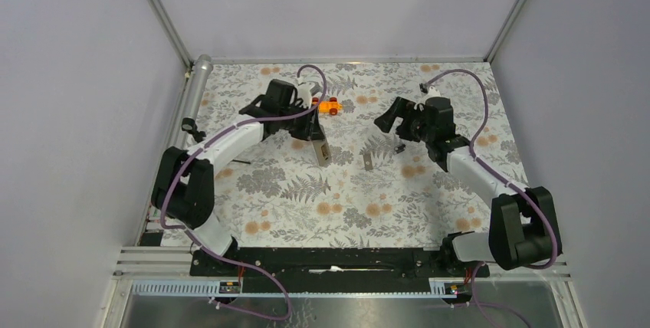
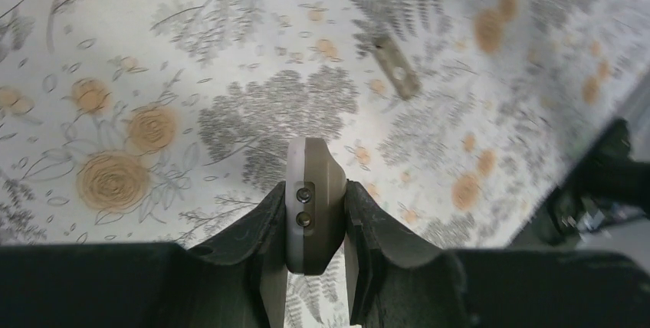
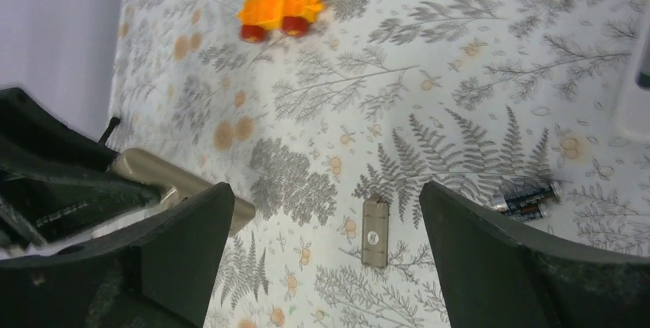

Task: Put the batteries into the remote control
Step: Adjust the remote control.

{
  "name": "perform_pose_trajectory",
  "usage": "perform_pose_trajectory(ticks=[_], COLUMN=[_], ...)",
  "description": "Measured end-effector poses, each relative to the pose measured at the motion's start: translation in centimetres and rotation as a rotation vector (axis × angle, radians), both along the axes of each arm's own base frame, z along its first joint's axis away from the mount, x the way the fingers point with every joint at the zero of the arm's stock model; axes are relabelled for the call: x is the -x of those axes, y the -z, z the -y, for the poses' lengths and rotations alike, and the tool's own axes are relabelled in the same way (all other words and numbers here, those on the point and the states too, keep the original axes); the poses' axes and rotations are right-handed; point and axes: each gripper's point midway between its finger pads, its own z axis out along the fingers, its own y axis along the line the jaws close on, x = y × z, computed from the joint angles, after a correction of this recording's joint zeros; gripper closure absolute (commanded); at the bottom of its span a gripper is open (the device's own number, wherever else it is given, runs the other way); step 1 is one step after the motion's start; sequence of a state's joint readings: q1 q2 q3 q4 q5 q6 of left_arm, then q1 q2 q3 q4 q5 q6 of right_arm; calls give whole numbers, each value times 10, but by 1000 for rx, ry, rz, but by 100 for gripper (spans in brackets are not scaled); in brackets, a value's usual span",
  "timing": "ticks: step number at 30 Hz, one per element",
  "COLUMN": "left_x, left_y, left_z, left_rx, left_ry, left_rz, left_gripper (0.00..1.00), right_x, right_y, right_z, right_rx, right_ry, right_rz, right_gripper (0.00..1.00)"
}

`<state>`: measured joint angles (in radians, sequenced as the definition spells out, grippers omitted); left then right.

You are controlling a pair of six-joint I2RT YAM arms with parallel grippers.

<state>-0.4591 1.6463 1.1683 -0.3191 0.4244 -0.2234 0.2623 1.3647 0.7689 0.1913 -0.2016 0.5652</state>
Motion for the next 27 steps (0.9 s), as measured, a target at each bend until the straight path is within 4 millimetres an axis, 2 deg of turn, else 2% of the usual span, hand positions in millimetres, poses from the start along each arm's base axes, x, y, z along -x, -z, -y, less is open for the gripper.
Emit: perform_pose_trajectory(ticks=[3,9,13,15,17,20,24,27], left_x=[8,24,33,38,47,62,65,62], left_y=[-25,-93,-136,-161,-177,-188,-193,-201], left_z=[6,20,25,28,29,29,27,25], left_rx=[68,207,250,287,324,365,396,460], left_ry=[107,289,386,439,486,539,555,535], left_rz=[10,90,138,178,193,192,184,155], left_gripper=[100,100,100,100,100,100,97,73], right_x=[9,51,78,92,96,96,104,113], right_y=[-19,-62,-95,-104,-106,-103,-108,-123], right_z=[-12,-71,-120,-138,-146,-151,-154,-158], right_rx=[-35,-156,-182,-200,-212,-231,-274,-318], right_ry=[-160,-559,-770,-845,-883,-915,-975,-1048], right_rz=[50,114,180,201,207,182,170,221], right_gripper=[3,6,8,11,15,33,69,93])
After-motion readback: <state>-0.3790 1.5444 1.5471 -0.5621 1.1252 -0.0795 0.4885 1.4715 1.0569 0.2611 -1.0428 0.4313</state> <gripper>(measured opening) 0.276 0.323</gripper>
